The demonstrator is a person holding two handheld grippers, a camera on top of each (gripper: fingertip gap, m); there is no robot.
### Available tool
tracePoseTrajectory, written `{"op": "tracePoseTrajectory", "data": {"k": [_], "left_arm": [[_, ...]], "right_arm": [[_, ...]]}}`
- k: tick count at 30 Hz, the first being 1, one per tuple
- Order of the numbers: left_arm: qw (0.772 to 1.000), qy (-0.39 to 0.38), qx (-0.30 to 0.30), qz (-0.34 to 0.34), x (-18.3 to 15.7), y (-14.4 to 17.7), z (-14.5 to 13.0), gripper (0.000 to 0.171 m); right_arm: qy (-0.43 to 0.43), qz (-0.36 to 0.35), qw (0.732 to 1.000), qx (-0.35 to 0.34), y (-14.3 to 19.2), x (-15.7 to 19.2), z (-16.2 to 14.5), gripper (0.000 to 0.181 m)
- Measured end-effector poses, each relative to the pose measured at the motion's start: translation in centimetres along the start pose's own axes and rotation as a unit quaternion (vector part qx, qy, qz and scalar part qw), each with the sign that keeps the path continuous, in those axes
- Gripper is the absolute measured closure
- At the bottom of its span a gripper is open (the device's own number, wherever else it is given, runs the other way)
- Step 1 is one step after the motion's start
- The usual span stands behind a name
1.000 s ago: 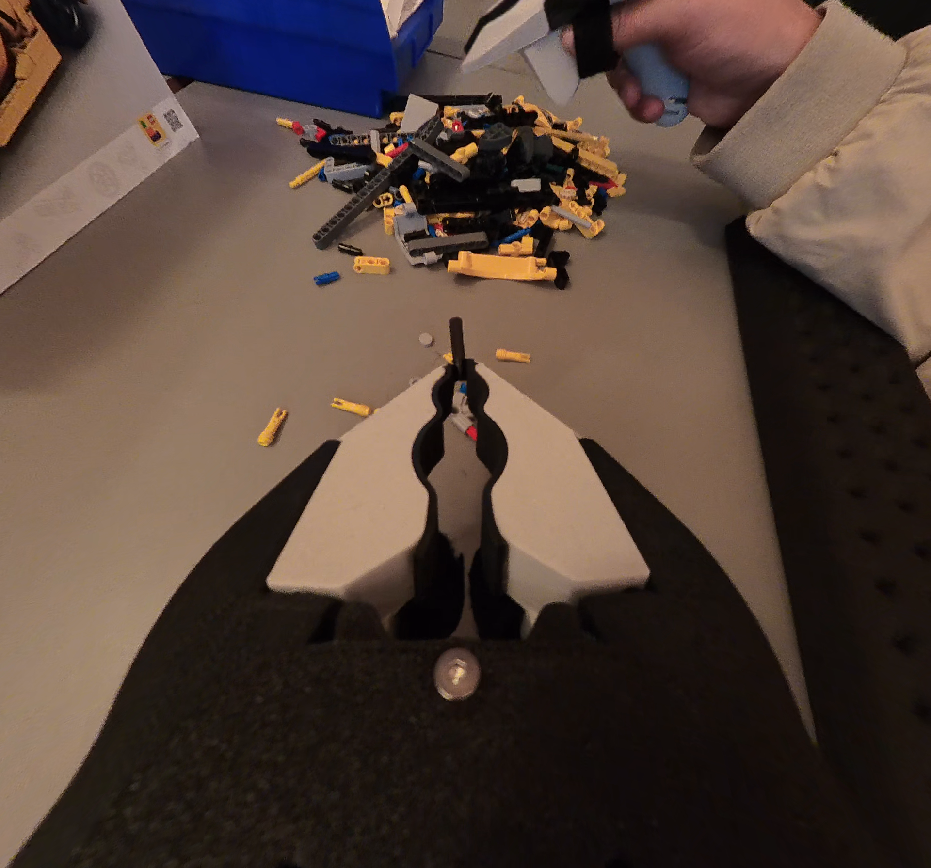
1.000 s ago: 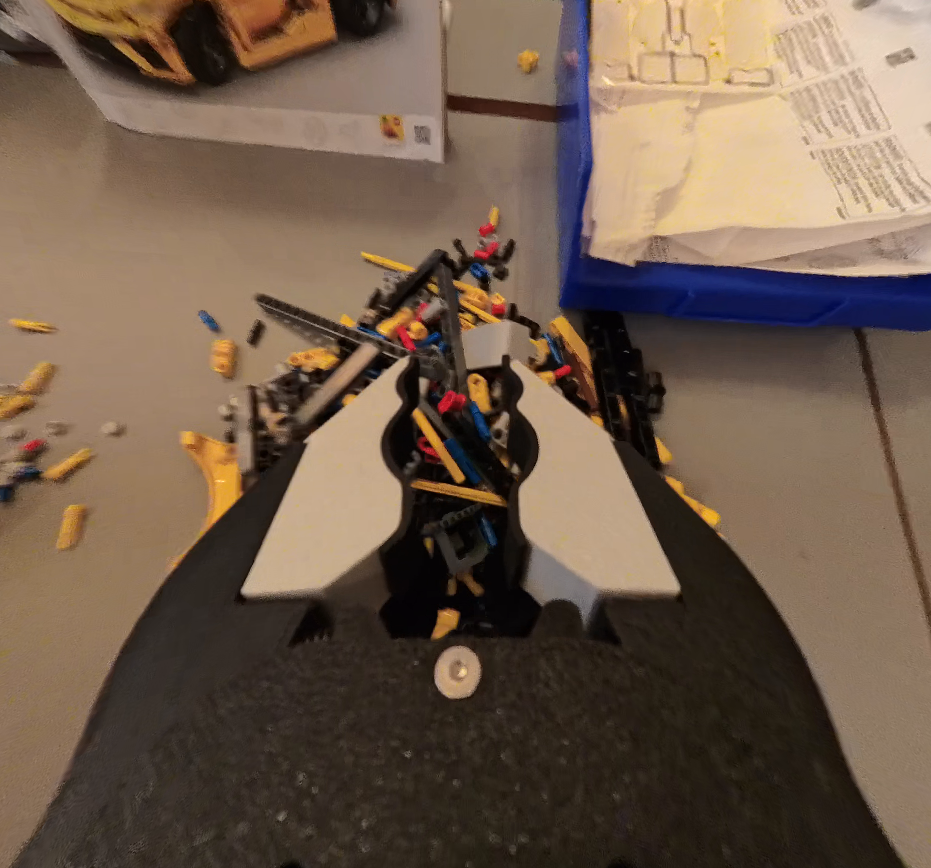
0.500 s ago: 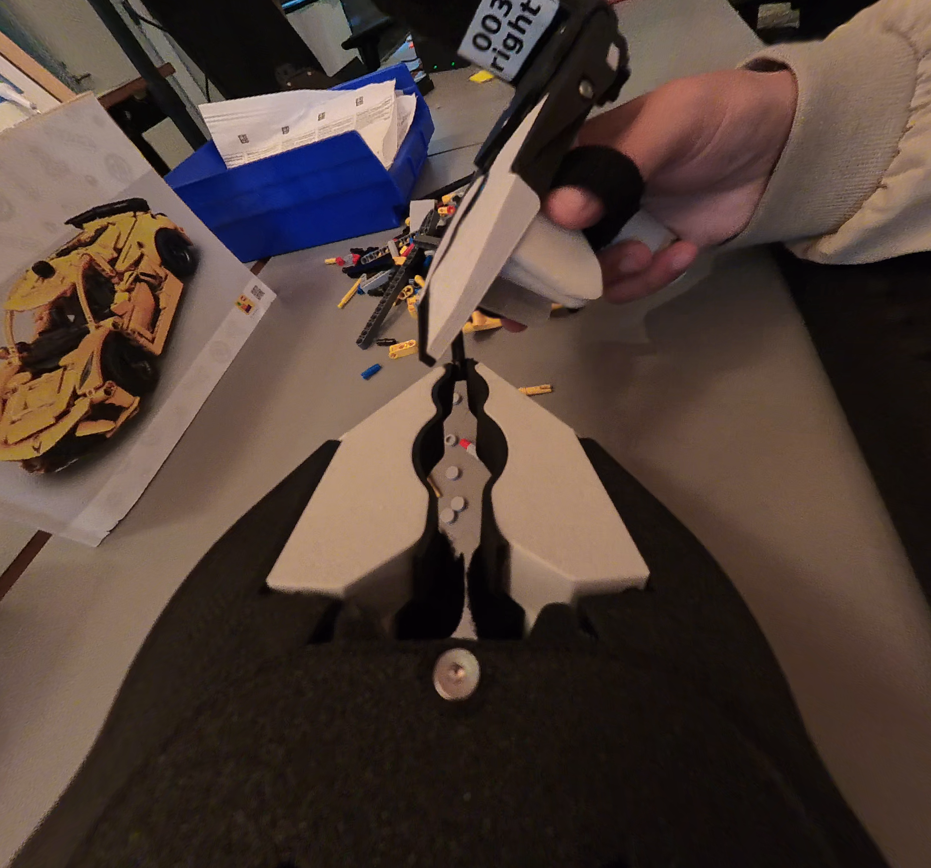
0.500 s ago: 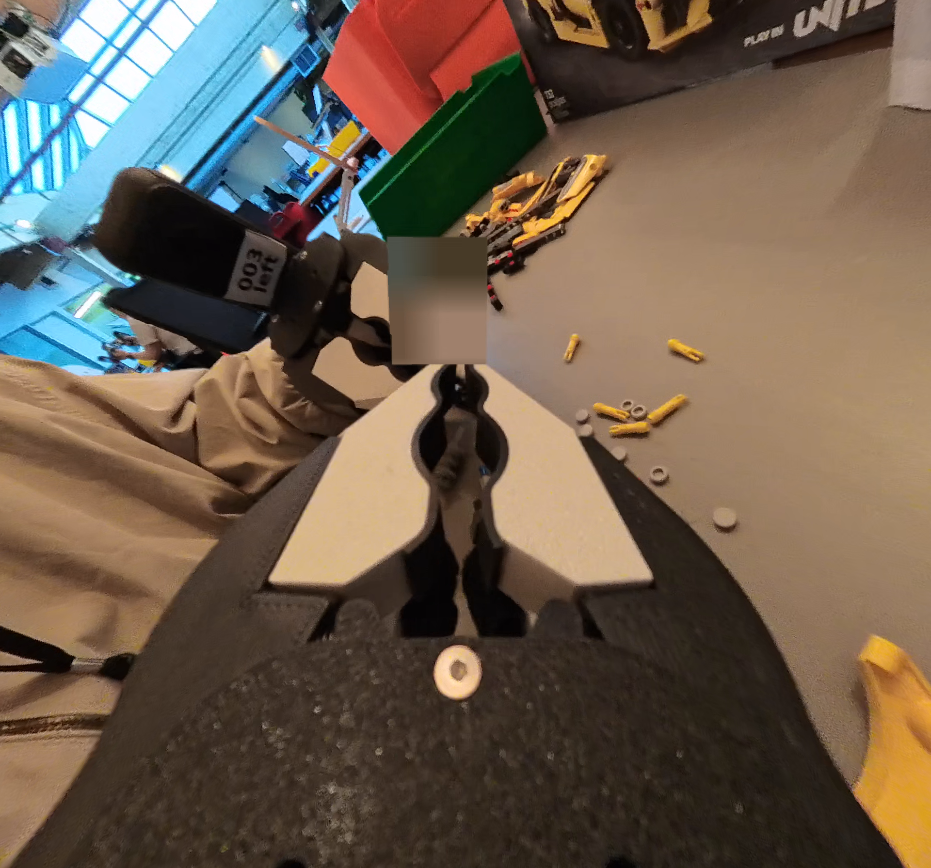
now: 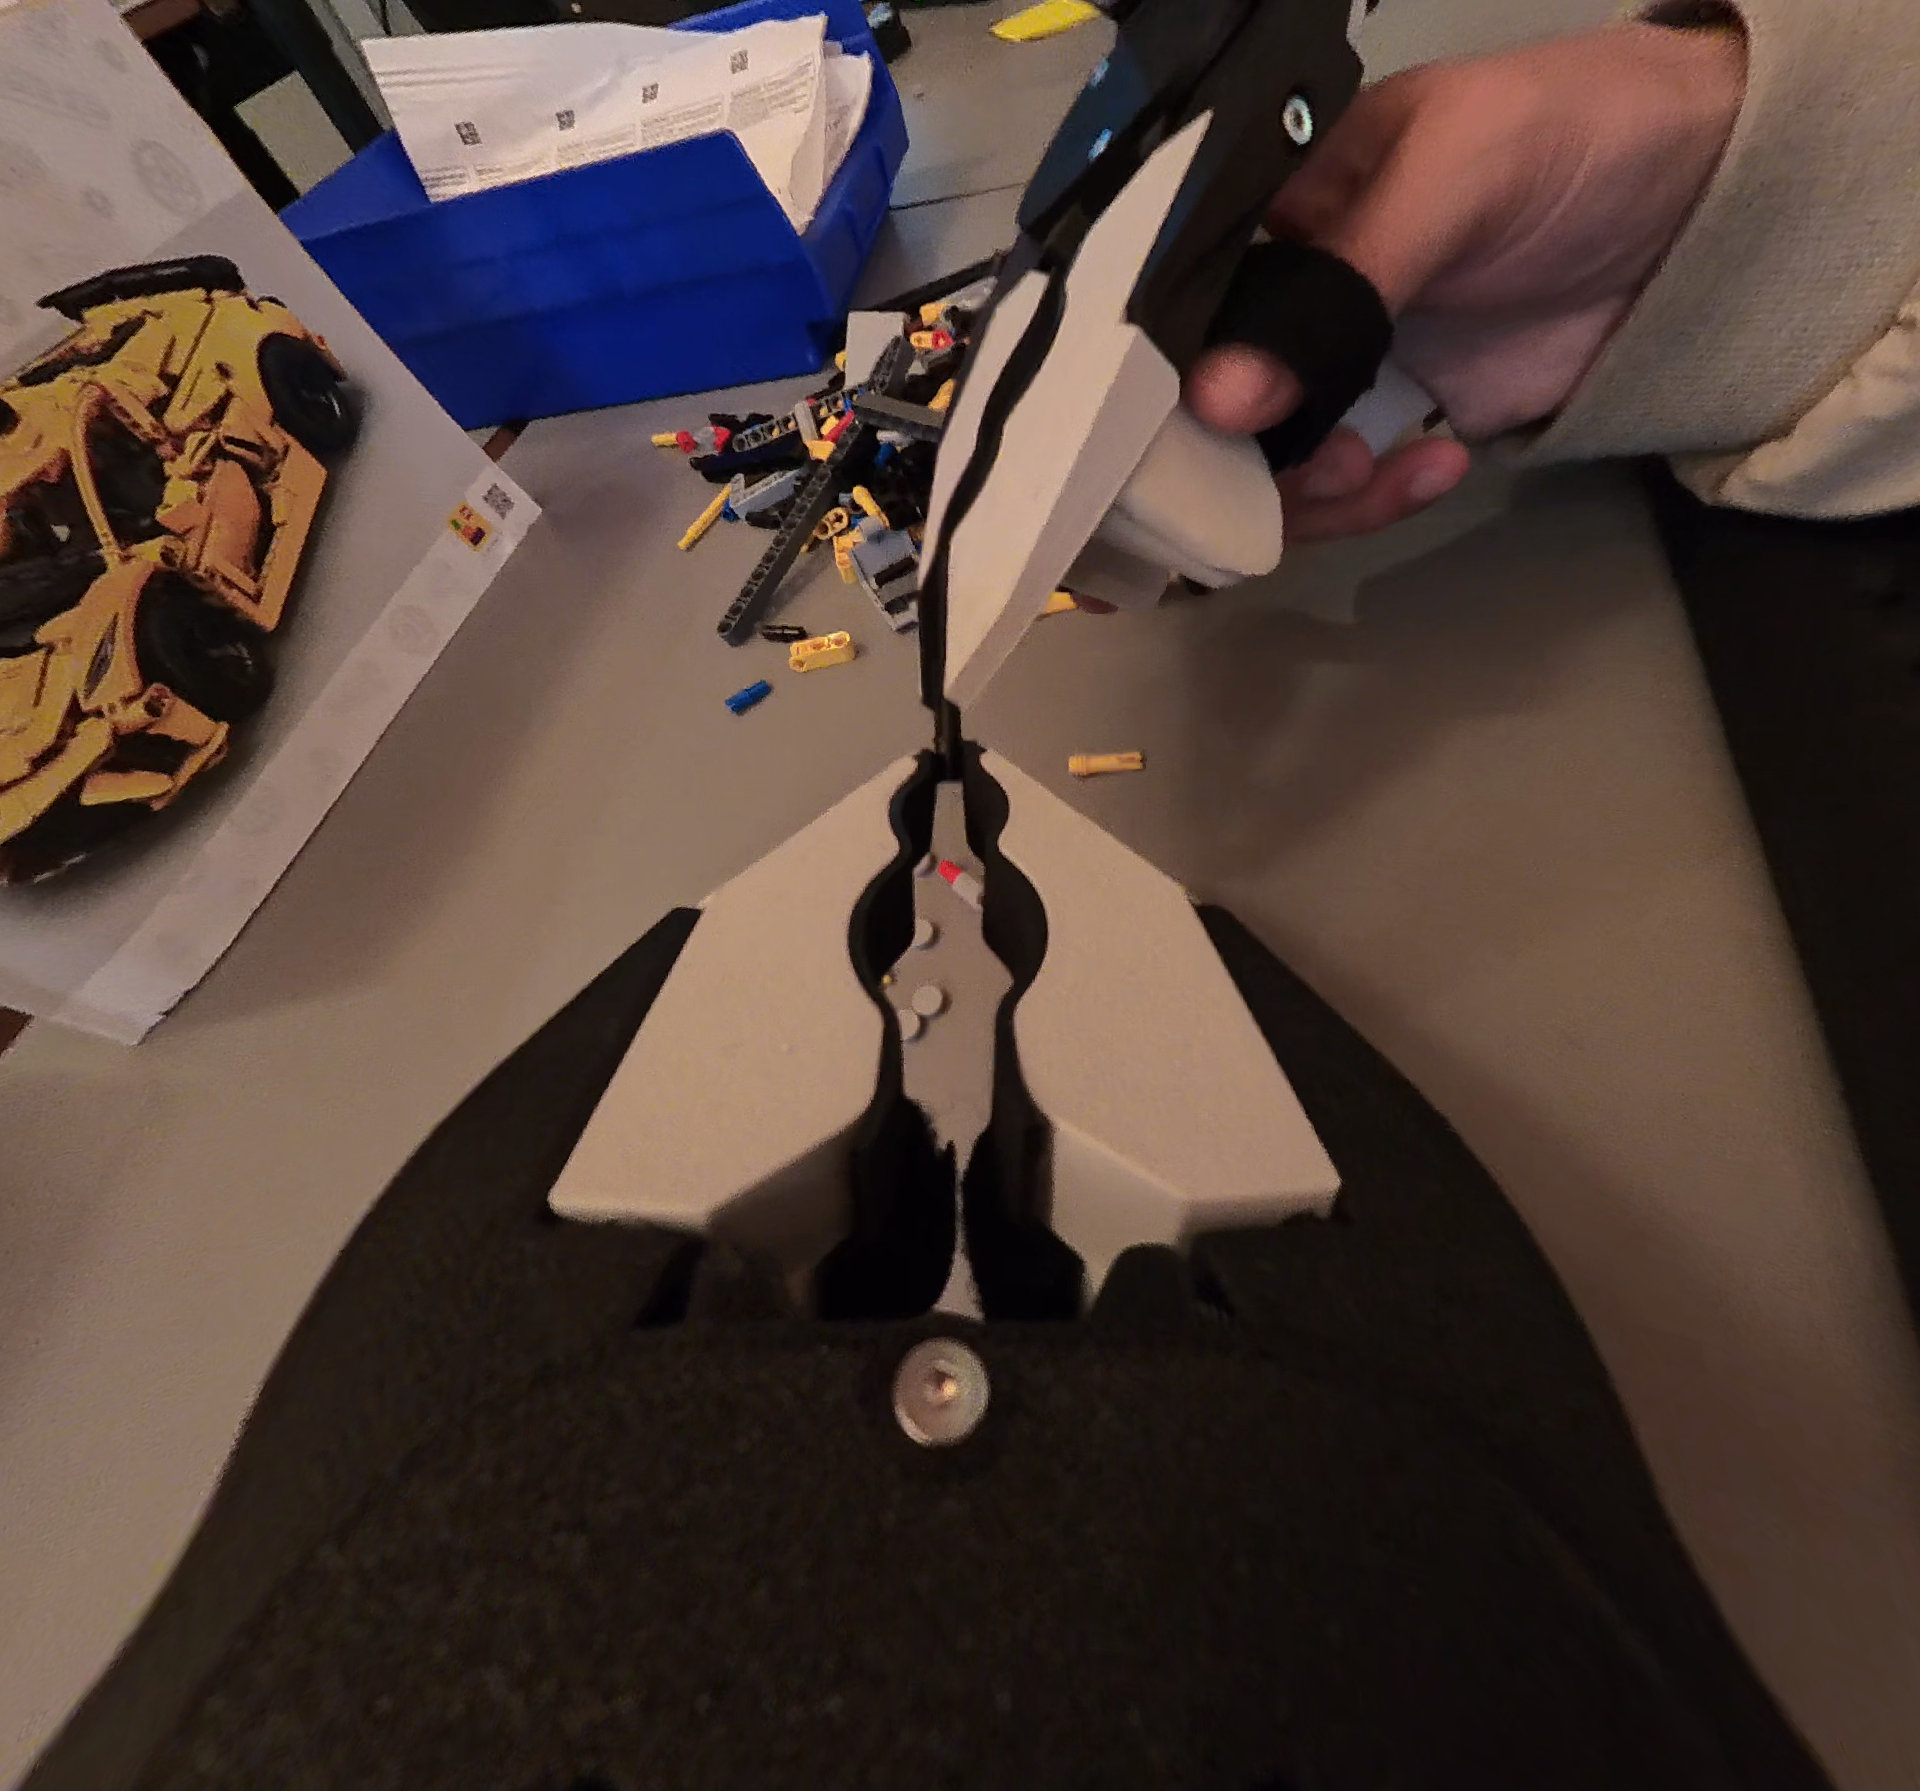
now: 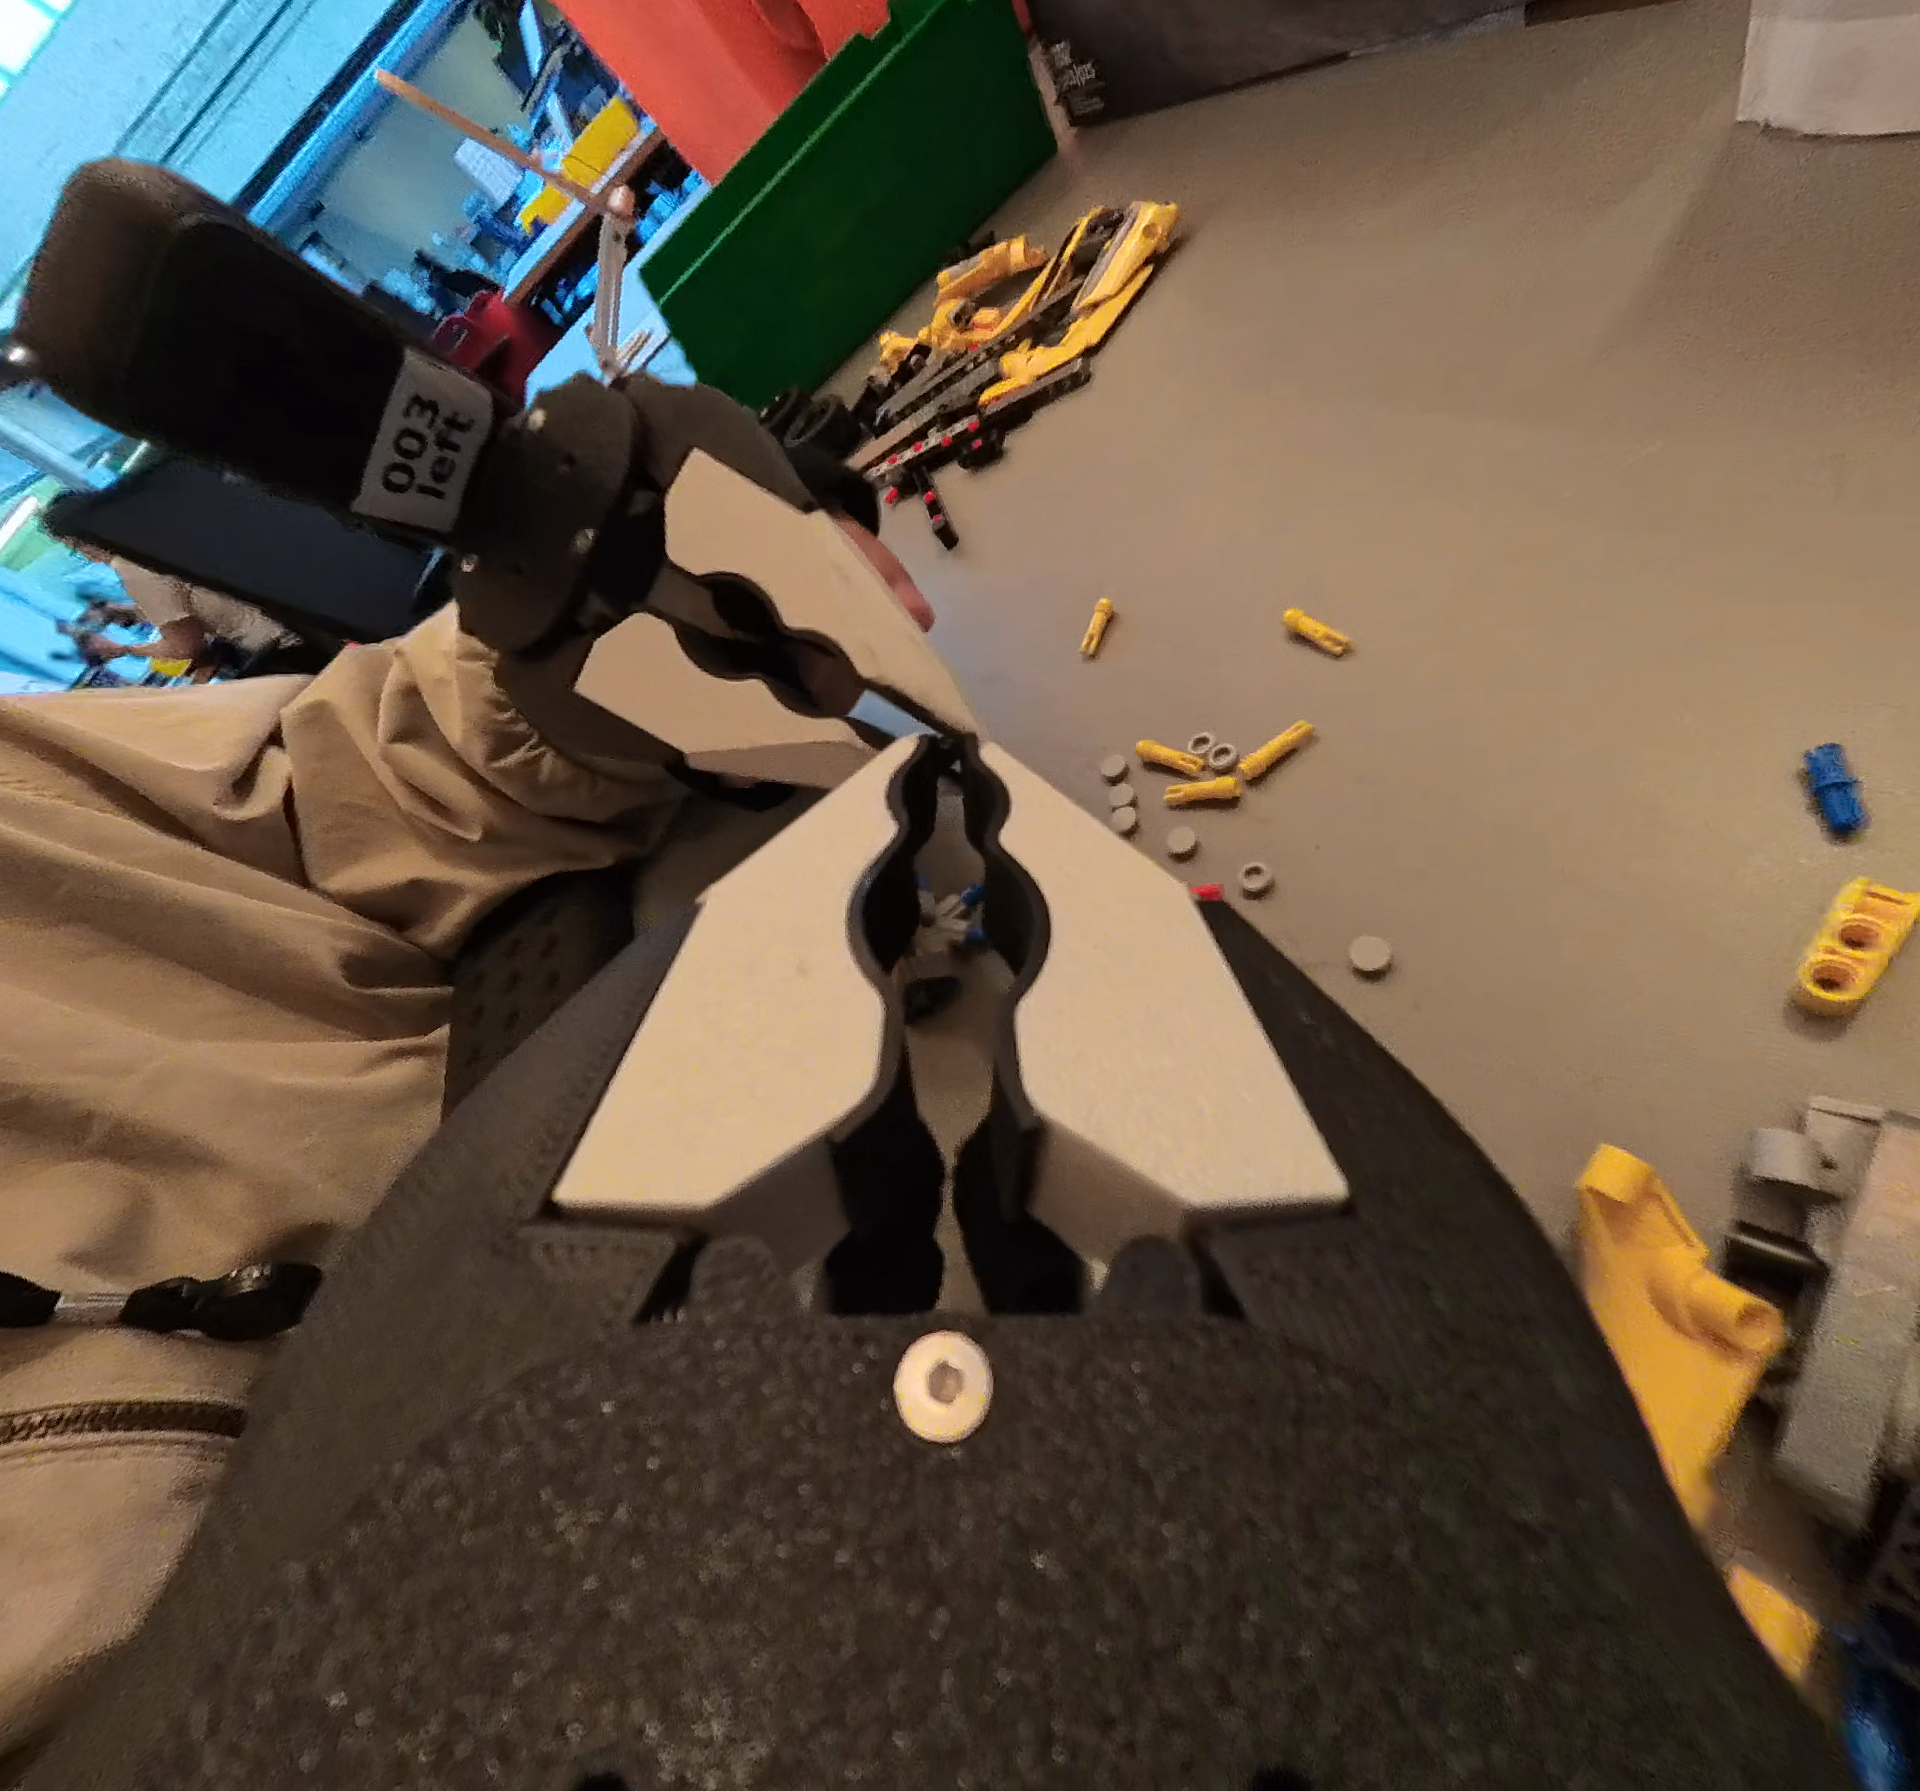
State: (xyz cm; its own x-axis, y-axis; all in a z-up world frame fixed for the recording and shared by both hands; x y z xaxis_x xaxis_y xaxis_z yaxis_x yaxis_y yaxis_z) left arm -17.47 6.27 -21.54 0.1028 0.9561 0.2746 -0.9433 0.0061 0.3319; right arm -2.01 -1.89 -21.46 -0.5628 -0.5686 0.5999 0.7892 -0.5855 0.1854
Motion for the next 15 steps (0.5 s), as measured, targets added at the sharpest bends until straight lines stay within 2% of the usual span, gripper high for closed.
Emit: {"op": "tracePoseTrajectory", "data": {"k": [1,3,5,7,9,12,15], "left_arm": [[1.000,0.010,0.011,-0.013,0.1,0.1,-0.1,0.163],[0.995,0.046,0.055,-0.074,0.8,0.5,-0.8,0.155],[0.983,0.087,0.076,-0.140,1.5,1.1,-1.5,0.154],[0.969,0.095,0.110,-0.197,1.5,1.7,-2.4,0.150],[0.961,0.076,0.148,-0.221,1.1,1.8,-3.4,0.148],[0.955,0.054,0.175,-0.234,0.1,1.4,-3.8,0.148],[0.957,0.020,0.194,-0.213,-0.6,0.8,-4.2,0.148]], "right_arm": [[0.005,-0.028,1.000,-0.010,0.7,-0.2,0.3,0.178],[0.032,-0.152,0.987,-0.035,4.4,-1.1,1.5,0.178],[0.055,-0.310,0.947,-0.062,9.6,-2.0,2.2,0.178],[0.052,-0.440,0.895,-0.050,13.9,-2.8,1.7,0.178],[0.024,-0.482,0.875,-0.021,16.0,-3.8,0.7,0.177],[-0.002,-0.475,0.880,-0.018,16.5,-5.0,-0.2,0.171],[0.013,-0.475,0.880,0.002,15.9,-5.3,-0.2,0.160]]}}
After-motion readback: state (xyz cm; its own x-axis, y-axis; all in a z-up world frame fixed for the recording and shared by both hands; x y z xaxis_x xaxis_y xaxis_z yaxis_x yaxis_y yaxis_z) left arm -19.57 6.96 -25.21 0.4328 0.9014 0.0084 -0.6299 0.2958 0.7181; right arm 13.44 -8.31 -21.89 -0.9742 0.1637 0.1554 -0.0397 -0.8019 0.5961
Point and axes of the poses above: each gripper's, where its closed fingertips meet, y back along the fingers, z out of its top, x = y × z across the jaws, the point moved 10 cm from there along y, back along the fingers, and after that the axes turned 11 degrees about z, right-handed, at the moved point
